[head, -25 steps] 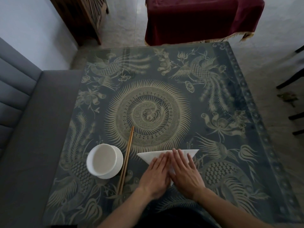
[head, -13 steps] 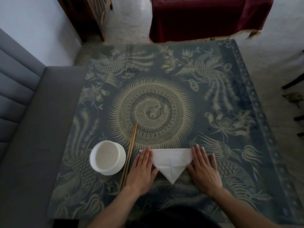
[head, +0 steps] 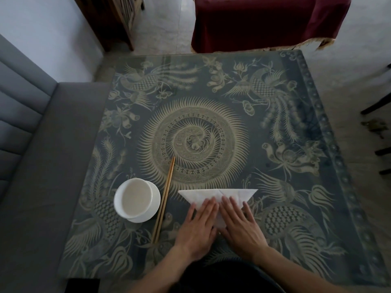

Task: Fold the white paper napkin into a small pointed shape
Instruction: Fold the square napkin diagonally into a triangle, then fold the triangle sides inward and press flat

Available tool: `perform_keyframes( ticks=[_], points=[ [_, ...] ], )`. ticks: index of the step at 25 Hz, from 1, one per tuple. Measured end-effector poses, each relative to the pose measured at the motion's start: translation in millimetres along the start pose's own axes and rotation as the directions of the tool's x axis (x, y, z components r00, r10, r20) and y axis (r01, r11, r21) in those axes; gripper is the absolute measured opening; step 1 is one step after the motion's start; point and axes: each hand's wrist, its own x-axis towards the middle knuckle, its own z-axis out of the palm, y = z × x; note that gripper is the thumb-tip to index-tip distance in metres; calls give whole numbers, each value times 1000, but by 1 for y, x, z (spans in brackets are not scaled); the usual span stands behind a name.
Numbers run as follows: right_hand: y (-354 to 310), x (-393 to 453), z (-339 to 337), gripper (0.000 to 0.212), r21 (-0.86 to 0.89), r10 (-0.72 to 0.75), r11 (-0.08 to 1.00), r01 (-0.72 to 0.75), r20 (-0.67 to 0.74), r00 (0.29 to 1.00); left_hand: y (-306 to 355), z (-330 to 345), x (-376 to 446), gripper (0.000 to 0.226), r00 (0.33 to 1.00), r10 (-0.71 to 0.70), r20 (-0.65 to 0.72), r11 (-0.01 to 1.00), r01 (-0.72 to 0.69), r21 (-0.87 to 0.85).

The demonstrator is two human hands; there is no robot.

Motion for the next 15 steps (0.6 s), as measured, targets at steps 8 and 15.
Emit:
perform_keyframes(
  ticks=[8, 15],
  points=[
    [35, -35, 4, 67, -20, 138, 990, -137, 39, 990, -28, 9, -42, 66, 994, -107, 31, 994, 106, 39],
    [36, -35, -8, 66, 27, 162, 986, -162, 2, 987, -26, -2, -36, 60, 978, -181, -101, 980, 171, -101]
  ],
)
